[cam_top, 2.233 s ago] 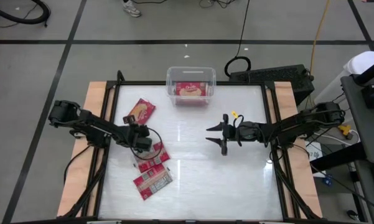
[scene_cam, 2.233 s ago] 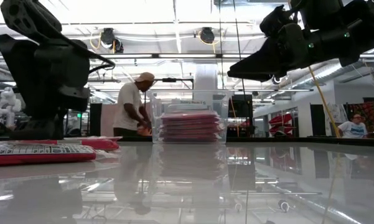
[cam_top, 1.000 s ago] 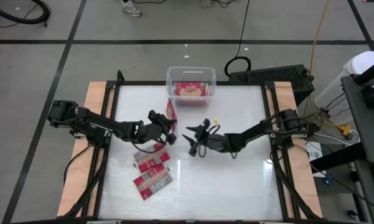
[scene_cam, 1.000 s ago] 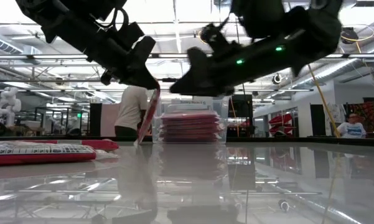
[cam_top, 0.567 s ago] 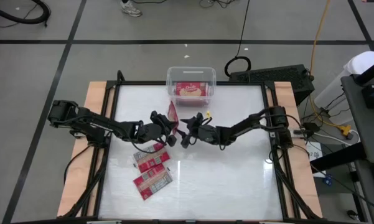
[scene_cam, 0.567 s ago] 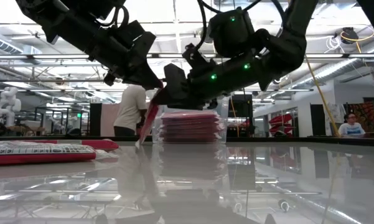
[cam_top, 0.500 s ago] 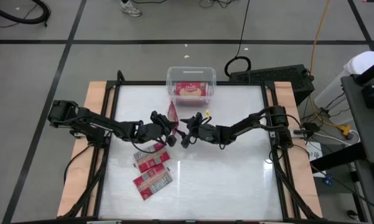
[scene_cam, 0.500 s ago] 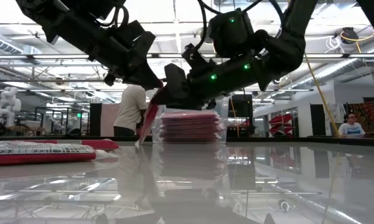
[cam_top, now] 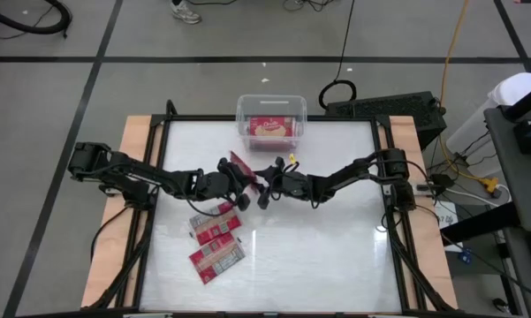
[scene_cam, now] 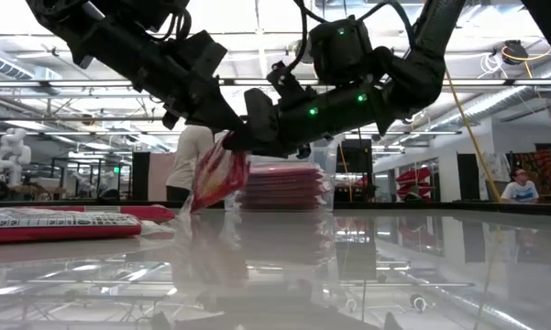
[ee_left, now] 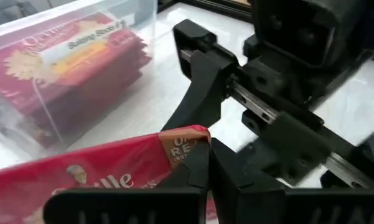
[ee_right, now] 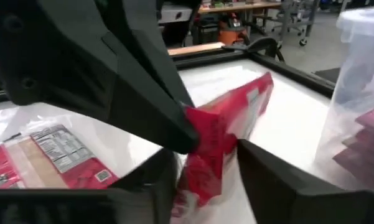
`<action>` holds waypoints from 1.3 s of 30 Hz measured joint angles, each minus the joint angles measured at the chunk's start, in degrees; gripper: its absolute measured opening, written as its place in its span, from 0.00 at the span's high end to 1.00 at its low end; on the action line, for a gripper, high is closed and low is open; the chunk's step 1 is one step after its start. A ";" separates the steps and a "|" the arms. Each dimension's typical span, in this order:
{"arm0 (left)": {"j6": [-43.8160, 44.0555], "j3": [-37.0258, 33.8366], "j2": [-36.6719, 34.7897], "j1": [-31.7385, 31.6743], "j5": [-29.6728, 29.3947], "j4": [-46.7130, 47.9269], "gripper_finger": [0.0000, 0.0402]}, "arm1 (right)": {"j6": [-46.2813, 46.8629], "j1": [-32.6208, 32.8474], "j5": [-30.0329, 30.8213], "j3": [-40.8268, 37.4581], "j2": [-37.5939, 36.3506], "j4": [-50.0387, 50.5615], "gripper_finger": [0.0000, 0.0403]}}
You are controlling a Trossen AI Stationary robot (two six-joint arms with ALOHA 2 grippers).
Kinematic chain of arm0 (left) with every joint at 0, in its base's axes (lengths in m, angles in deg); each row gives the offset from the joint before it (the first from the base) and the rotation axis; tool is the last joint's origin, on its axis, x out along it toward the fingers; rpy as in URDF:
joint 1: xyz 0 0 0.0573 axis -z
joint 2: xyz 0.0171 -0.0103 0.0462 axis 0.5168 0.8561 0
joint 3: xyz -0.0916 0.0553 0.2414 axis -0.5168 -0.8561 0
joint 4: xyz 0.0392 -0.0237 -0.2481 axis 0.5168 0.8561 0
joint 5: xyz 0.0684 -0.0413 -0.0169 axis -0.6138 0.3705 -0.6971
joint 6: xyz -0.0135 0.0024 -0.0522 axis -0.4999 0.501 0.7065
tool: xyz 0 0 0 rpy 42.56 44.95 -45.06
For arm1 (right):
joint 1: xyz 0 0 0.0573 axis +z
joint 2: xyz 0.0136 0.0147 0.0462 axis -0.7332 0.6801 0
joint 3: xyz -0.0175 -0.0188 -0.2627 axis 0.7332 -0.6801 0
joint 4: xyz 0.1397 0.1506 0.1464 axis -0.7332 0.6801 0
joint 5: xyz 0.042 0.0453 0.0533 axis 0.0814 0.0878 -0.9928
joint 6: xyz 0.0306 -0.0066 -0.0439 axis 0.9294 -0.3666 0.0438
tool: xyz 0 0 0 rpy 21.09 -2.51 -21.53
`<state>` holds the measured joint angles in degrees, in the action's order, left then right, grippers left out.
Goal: Sort popcorn bags into baskets
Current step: Put the popcorn bag into the transparent bin
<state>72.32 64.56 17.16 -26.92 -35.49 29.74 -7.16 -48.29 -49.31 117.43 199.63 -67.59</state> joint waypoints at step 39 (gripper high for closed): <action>-4.71 -0.26 -12.11 -0.97 -2.66 21.78 0.68 | -5.18 0.43 -6.83 -33.97 -40.59 10.12 0.97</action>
<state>67.60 64.30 5.05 -27.88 -38.14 51.52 -12.34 -47.86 -56.13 83.46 159.04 -57.46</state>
